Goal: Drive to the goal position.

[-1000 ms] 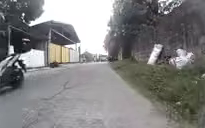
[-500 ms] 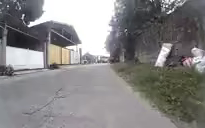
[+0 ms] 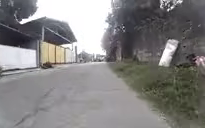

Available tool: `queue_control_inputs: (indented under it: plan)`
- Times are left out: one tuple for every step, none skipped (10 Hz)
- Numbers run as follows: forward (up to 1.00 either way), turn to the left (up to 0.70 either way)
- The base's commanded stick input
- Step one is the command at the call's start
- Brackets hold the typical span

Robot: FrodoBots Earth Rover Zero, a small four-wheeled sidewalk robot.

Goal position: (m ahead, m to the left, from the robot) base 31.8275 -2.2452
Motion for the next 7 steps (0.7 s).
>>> queue_control_inputs:
  plan:
    - [1.0, 0.05]
    - [1.0, 0.05]
    - [1.0, 0.05]
    - [1.0, 0.05]
    - [1.0, 0.05]
    - [1.0, 0.05]
    - [1.0, 0.05]
